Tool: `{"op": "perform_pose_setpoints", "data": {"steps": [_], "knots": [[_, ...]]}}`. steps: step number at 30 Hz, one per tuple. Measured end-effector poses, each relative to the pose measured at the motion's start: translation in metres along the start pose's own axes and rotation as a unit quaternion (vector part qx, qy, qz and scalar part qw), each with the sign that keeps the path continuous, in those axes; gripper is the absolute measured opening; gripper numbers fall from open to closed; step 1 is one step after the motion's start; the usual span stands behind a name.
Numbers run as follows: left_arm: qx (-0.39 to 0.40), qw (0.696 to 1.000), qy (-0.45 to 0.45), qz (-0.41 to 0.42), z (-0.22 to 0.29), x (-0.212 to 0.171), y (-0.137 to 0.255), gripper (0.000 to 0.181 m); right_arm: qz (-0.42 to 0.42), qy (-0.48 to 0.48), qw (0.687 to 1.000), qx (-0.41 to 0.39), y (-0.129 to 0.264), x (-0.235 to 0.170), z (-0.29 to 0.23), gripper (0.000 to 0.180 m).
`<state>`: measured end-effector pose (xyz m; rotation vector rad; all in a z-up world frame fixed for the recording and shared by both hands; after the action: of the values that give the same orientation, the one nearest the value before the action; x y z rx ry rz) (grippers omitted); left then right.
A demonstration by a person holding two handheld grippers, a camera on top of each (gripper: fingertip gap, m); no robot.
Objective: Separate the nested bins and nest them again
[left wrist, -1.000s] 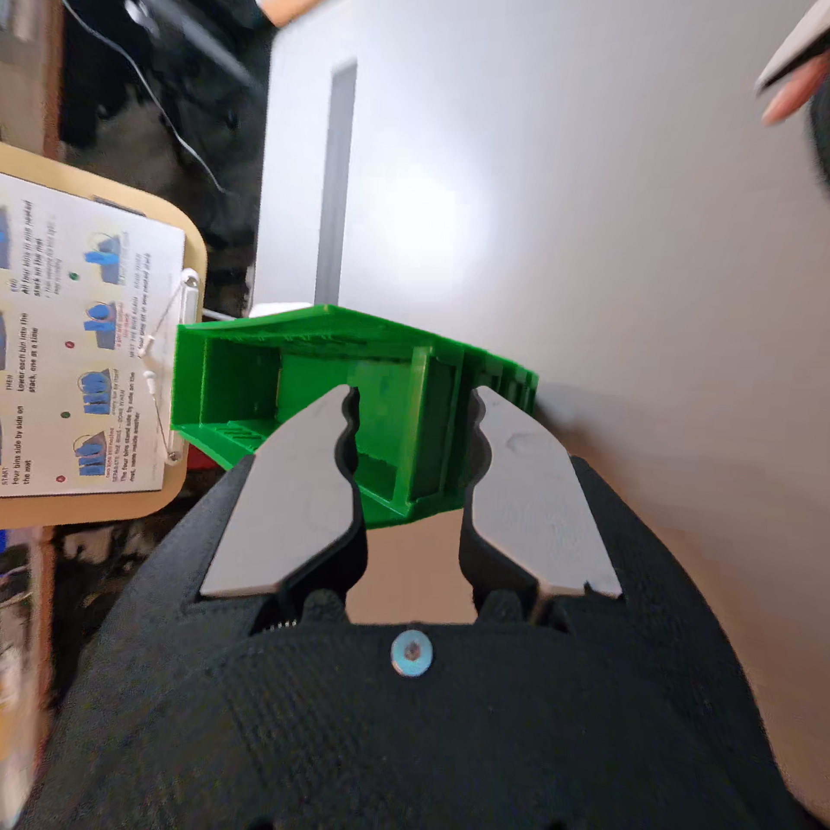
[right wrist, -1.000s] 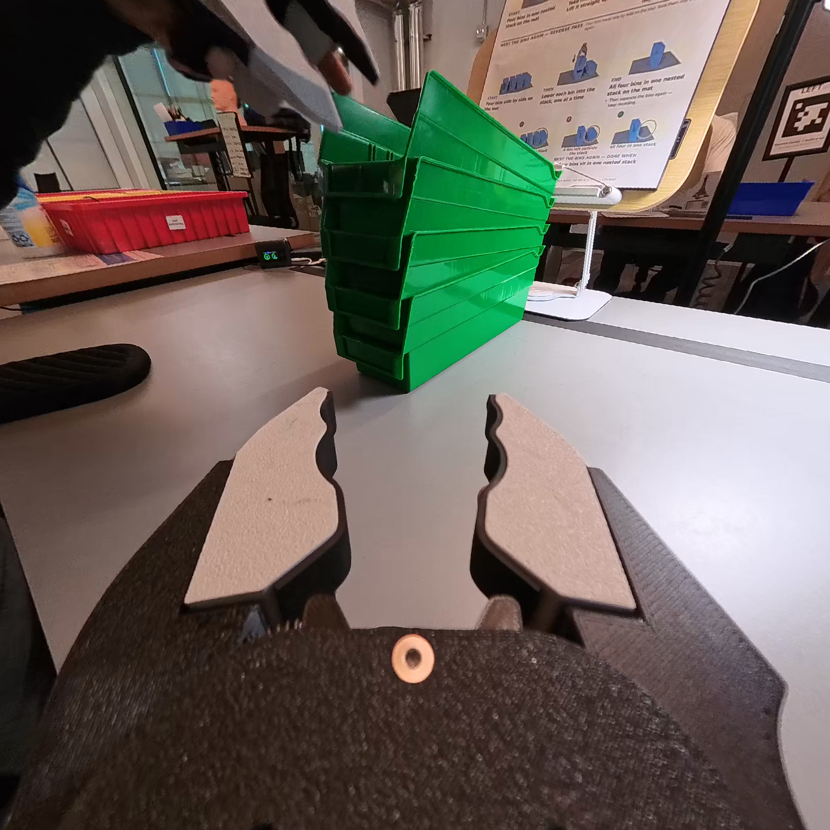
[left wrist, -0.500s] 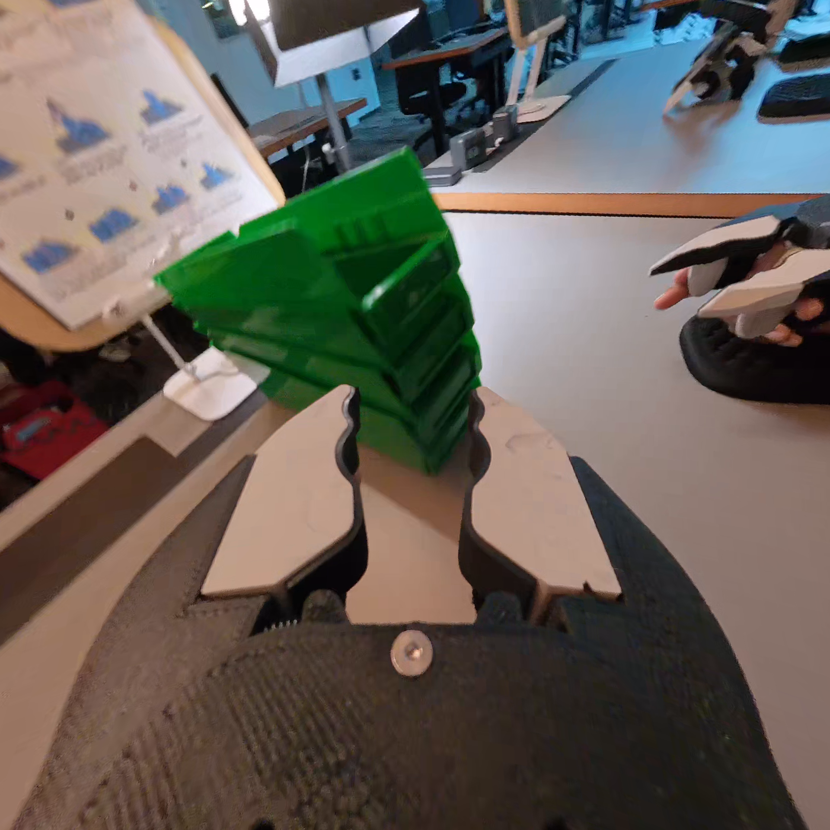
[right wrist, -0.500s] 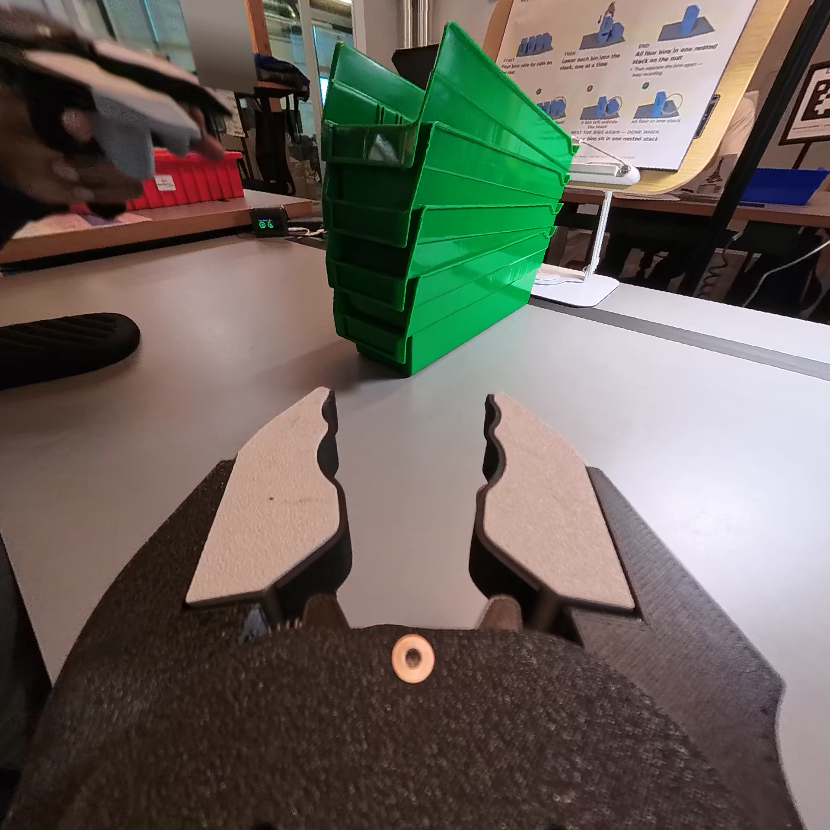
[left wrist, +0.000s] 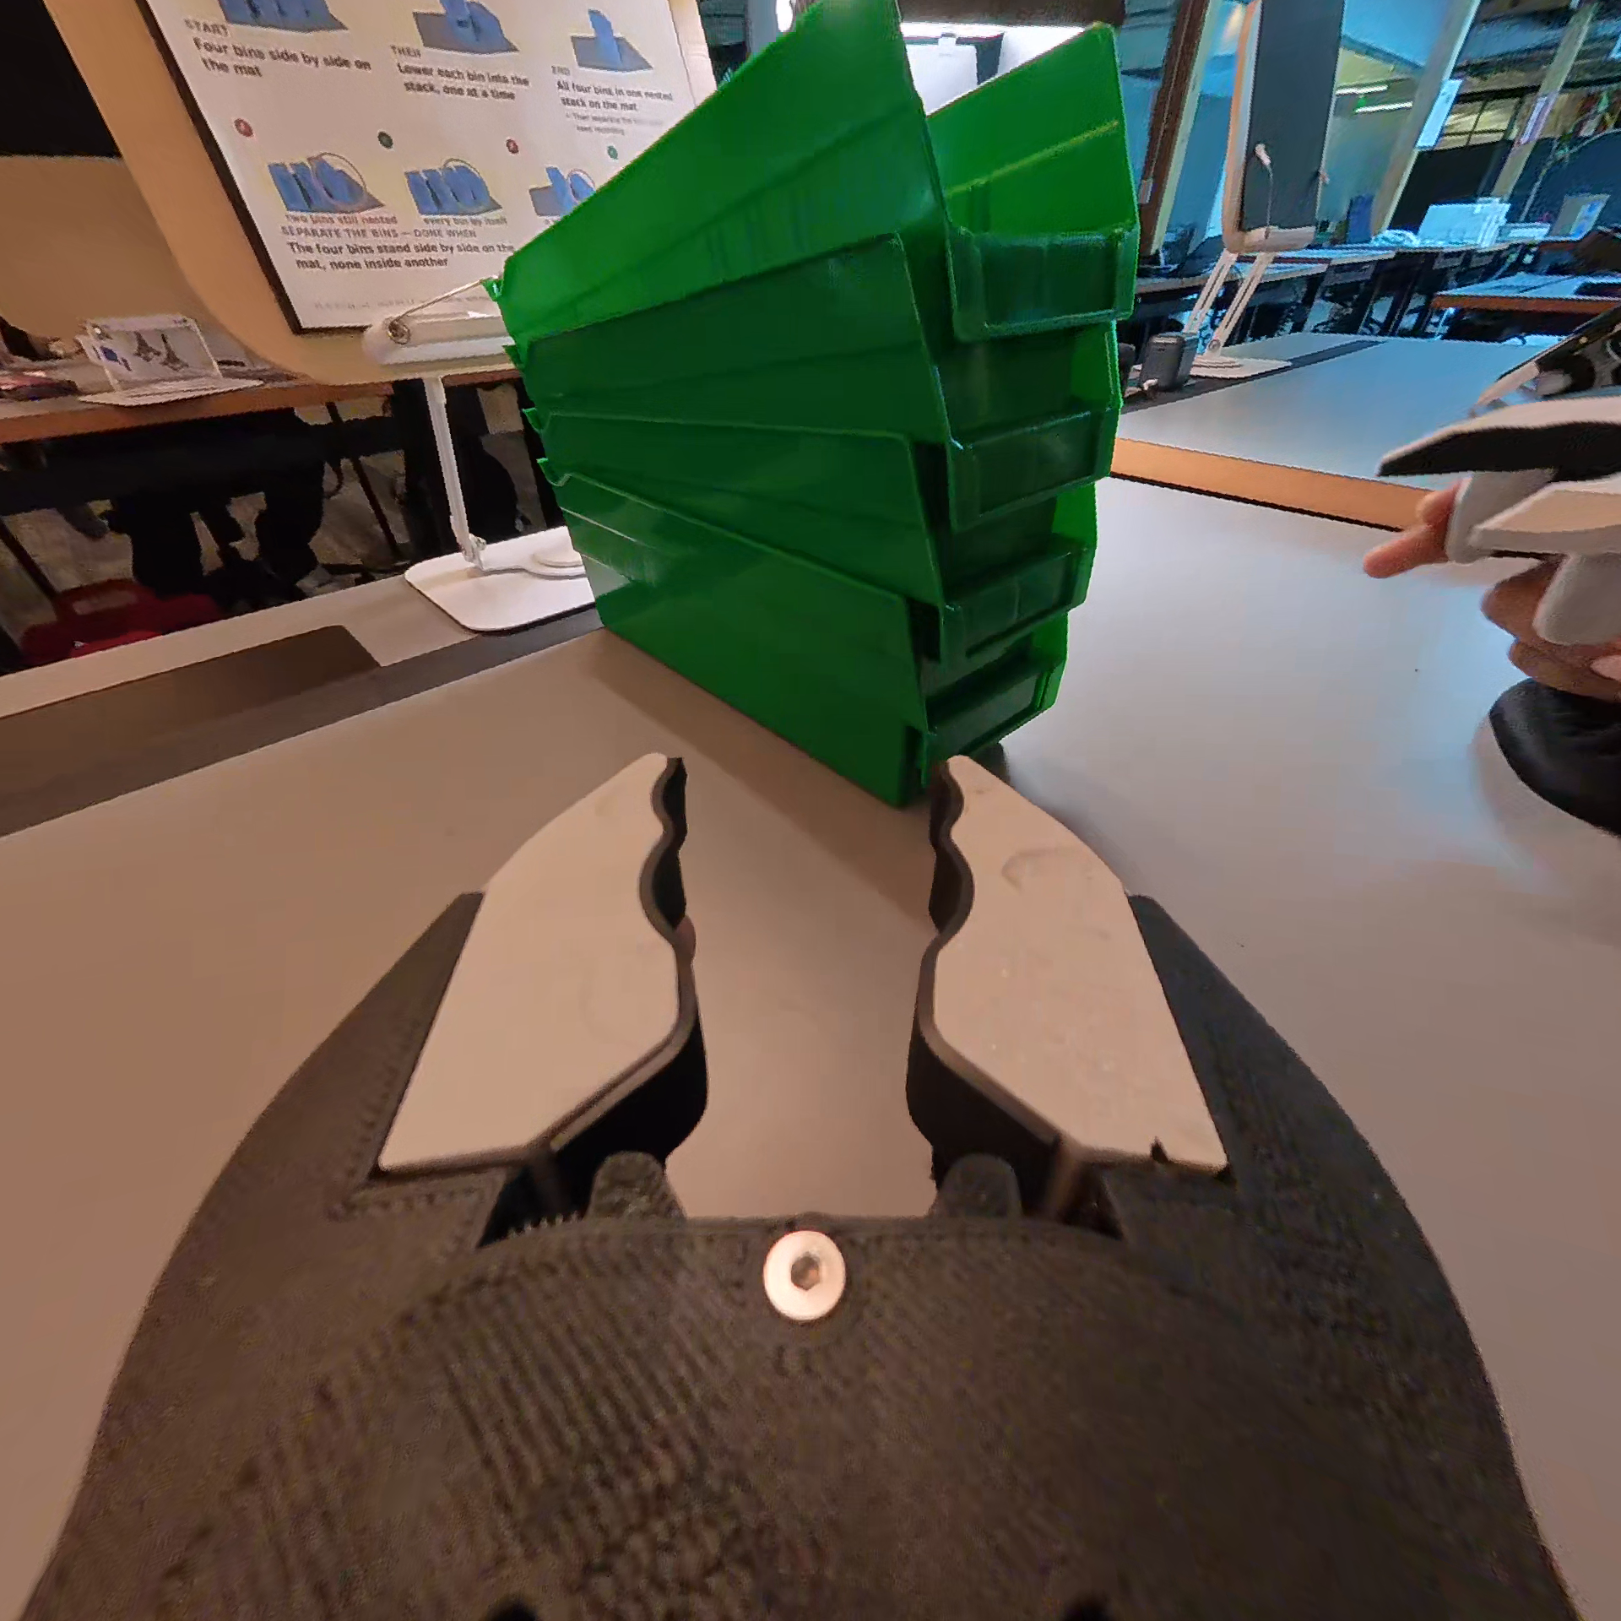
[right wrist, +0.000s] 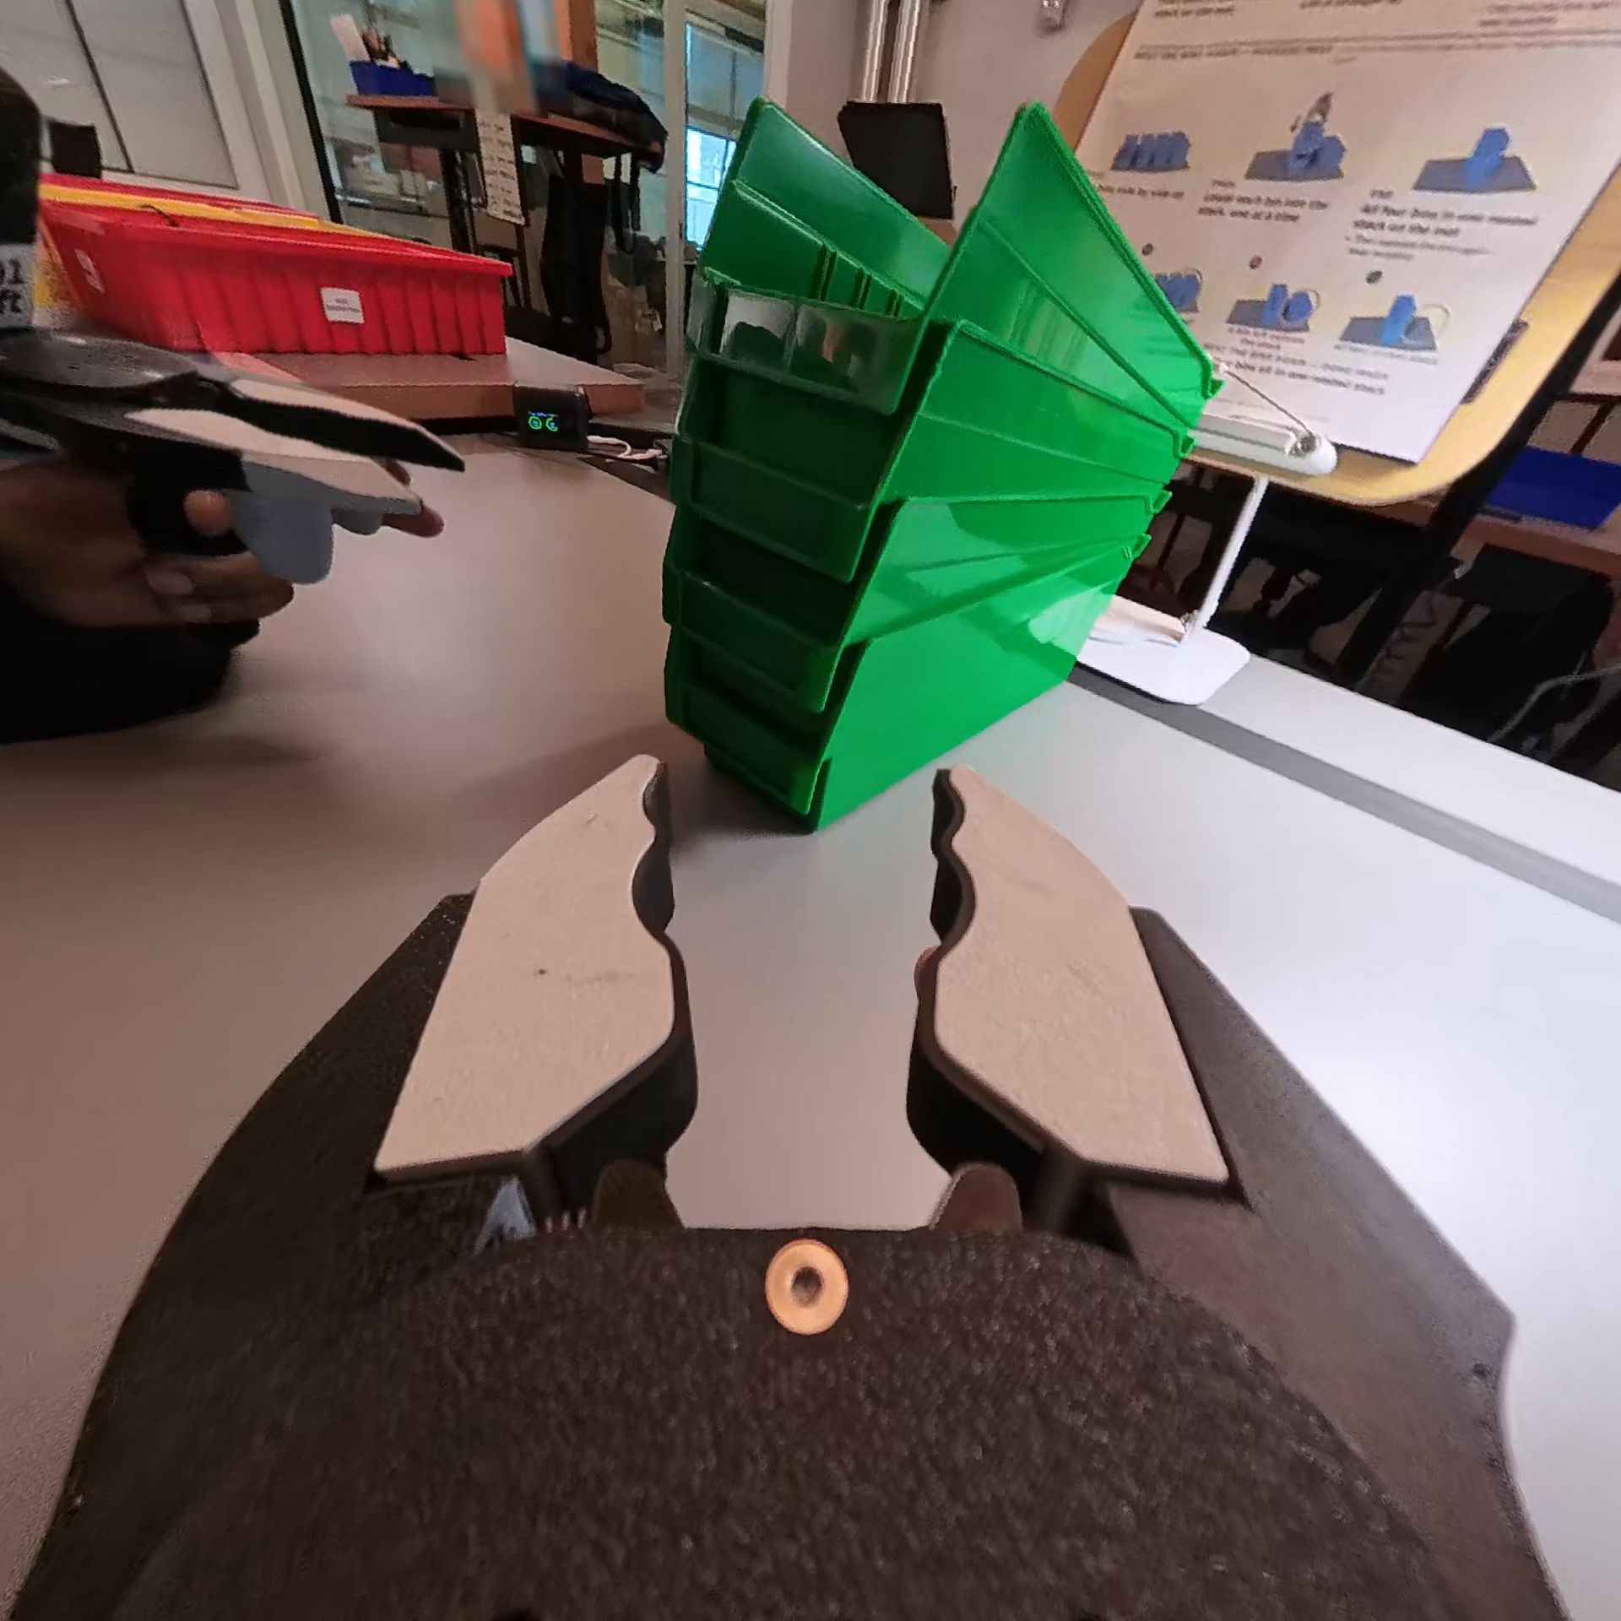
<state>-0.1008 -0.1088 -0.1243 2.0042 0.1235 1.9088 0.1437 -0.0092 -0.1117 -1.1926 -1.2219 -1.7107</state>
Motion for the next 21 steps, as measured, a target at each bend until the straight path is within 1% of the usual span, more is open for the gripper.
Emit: {"op": "perform_pose_setpoints", "data": {"steps": [4, 7, 11, 15, 21], "knots": [[0.007, 1.0, -0.015, -0.008, 0.001, -0.005, -0.004, 0.056, -0.001, 0.008, 1.0, 0.003, -0.034, 0.003, 0.002, 0.049], [0.011, 1.0, -0.018, -0.01, -0.001, -0.007, -0.005, 0.056, -0.002, 0.029, 1.0, -0.004, -0.051, 0.003, 0.001, 0.041], [0.009, 1.0, -0.017, -0.016, -0.003, -0.01, -0.009, 0.056, -0.028, 0.059, 0.998, -0.022, -0.072, -0.011, 0.001, 0.033], [0.003, 1.0, -0.022, -0.017, 0.0, -0.01, -0.01, 0.055, -0.026, 0.079, 0.996, -0.042, -0.08, -0.012, 0.005, 0.029], [0.017, 0.999, -0.031, -0.005, -0.006, -0.006, -0.022, 0.055, -0.003, 0.069, 0.997, -0.036, -0.082, -0.006, 0.007, 0.029]]}}
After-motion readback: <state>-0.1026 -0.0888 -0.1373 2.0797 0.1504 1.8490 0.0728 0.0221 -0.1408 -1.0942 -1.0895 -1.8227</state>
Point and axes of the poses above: each gripper's, where its closed fingertips meet, y back along the fingers, x out of its top, z = x × y across the jaws, the point moved 1 cm from there along y, back along the fingers, and after that the axes turned 12 degrees about -z, right-handed, at the moved point
